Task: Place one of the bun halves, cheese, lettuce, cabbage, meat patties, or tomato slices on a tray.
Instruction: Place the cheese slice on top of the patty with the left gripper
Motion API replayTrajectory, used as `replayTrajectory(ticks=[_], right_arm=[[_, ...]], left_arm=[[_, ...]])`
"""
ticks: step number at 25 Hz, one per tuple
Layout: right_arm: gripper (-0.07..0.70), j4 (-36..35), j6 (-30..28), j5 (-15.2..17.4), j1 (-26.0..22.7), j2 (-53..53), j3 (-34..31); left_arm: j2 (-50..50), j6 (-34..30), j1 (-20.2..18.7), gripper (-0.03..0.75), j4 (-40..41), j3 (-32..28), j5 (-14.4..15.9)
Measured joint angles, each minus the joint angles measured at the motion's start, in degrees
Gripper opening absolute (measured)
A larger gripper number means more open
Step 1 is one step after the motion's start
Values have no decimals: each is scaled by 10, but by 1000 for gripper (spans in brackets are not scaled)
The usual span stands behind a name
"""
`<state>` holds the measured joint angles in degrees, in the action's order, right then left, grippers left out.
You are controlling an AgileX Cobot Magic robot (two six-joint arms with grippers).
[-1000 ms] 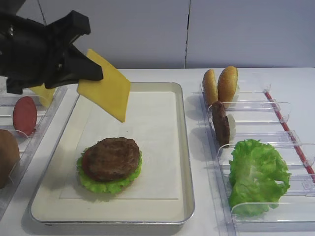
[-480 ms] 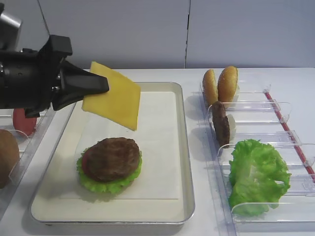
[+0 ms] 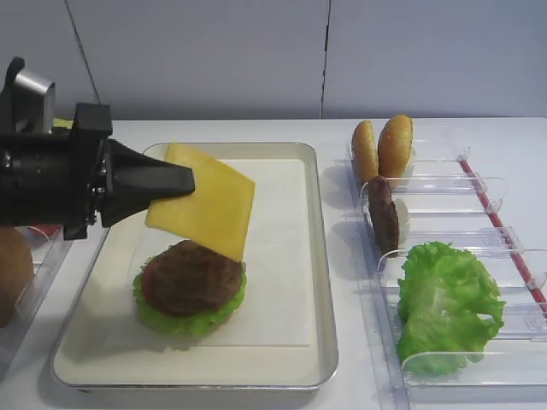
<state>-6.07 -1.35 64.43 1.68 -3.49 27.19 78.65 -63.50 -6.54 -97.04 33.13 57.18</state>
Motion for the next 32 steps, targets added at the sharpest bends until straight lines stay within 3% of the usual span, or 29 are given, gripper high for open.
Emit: replayTrajectory(ticks=[5,22,32], right_arm=[[20,0,0,0,0,0,0],[20,0,3,0,0,0,0],[20,0,2,-1,0,0,0]], left_arm=[[10,-11,19,13,-4,-29,-2],[101,-13,20,13,-23,-29,19],[121,-13,21,13,-23,-29,9]])
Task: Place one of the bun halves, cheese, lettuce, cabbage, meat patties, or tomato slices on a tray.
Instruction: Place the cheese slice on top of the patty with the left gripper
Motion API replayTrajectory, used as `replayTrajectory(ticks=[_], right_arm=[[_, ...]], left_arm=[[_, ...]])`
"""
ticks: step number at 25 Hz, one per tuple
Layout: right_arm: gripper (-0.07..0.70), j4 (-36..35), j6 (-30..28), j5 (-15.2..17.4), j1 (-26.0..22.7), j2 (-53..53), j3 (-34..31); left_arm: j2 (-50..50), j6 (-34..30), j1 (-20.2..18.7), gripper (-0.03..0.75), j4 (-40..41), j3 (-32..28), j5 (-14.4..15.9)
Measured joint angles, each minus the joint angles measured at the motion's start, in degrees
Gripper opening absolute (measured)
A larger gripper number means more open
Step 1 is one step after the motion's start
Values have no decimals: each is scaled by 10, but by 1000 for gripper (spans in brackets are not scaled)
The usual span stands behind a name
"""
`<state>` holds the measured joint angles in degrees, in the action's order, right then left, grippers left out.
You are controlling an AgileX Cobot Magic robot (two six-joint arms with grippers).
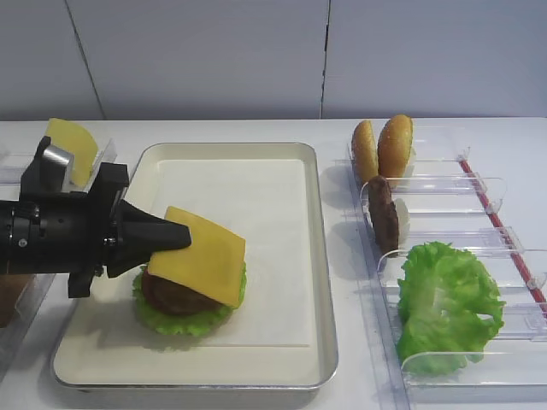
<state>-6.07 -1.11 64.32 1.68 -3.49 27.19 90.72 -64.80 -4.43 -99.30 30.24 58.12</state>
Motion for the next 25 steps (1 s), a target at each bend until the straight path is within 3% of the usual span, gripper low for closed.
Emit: replayTrajectory(ticks=[13,15,21,25], right_arm=[[20,0,-1,0,0,0,0],[20,0,-1,0,0,0,0],[20,0,-1,0,0,0,0],[20,0,-1,0,0,0,0]], left_arm=[[0,0,19,37,32,0,-10],[0,0,19,99,33,0,-10],[0,0,19,484,34,0,-10],[0,0,19,559,38,8,0]])
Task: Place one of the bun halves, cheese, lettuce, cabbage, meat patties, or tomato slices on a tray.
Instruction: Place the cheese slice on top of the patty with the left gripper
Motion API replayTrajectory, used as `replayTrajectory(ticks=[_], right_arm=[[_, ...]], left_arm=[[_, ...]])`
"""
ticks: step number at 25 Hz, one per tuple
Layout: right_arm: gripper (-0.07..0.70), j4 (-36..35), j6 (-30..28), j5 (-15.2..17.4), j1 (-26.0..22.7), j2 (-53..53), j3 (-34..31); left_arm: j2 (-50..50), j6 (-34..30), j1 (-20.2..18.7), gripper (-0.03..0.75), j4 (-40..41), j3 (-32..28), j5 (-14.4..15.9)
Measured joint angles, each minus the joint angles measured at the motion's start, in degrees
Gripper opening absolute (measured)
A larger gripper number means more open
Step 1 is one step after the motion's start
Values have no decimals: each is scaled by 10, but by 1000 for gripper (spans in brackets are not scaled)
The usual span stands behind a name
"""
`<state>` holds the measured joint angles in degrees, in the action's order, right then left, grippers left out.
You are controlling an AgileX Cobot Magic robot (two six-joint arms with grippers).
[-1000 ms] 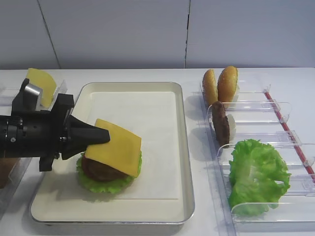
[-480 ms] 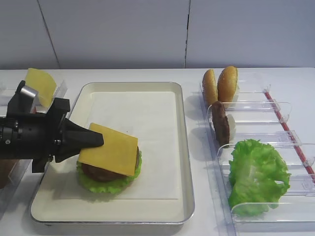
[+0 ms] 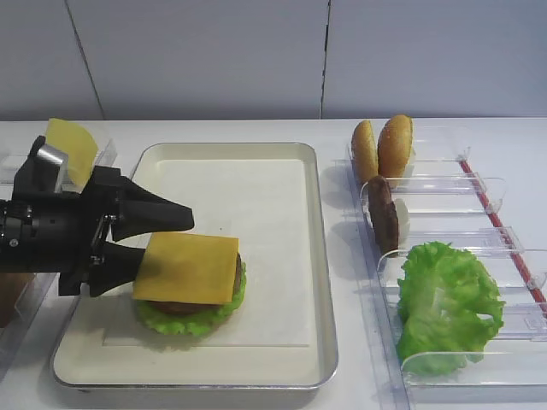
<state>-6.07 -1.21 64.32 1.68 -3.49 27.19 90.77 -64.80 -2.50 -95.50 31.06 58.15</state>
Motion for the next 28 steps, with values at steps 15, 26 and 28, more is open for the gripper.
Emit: replayTrajectory(ticks=[15,26,28], right_arm=[[20,0,0,0,0,0,0],[20,0,0,0,0,0,0],[20,0,0,0,0,0,0]], left_arm=[[-28,70,33,577,162,85,-19],[-83,281,52,577,472,253,-18],[-97,339,52,577,532,302,-17]])
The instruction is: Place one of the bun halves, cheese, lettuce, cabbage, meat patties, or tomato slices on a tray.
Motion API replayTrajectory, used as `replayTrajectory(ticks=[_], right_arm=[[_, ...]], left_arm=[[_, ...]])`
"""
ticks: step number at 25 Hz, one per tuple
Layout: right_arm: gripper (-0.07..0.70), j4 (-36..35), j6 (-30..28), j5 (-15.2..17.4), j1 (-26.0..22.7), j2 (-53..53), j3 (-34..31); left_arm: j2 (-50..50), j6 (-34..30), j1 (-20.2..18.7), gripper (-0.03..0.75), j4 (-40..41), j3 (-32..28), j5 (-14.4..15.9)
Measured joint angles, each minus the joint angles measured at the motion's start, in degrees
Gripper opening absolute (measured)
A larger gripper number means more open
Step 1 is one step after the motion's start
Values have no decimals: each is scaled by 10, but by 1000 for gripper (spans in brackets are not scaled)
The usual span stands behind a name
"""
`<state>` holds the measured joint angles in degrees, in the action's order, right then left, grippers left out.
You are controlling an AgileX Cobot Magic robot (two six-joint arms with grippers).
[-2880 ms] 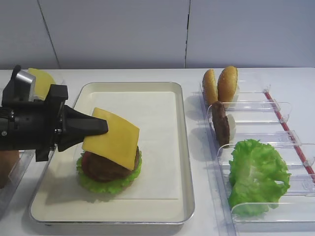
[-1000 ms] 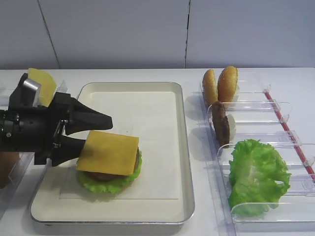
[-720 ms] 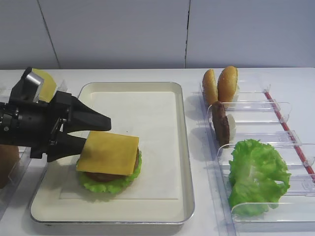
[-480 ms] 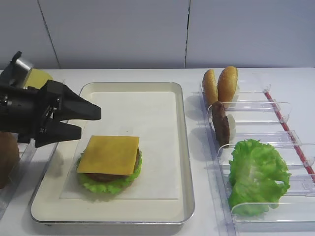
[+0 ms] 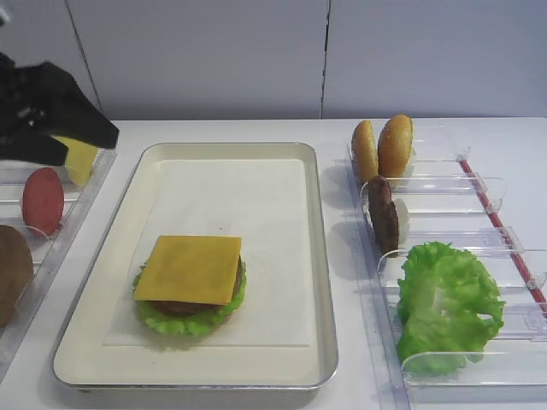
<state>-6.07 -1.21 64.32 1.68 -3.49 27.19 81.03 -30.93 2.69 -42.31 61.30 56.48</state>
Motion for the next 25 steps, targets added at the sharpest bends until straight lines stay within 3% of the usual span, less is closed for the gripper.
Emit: replayTrajectory(ticks=[6,13,16,19,25], right_arm=[[20,0,0,0,0,0,0],[20,0,0,0,0,0,0],[20,0,0,0,0,0,0],[20,0,0,0,0,0,0],[20,0,0,0,0,0,0]], left_arm=[[-57,123,0,580,173,102,14],[-168,216,0,580,331,124,42],[-229,225,0,580,353,124,69],[-297,226,0,580,362,111,75],[-462,229,0,580,376,7,75]])
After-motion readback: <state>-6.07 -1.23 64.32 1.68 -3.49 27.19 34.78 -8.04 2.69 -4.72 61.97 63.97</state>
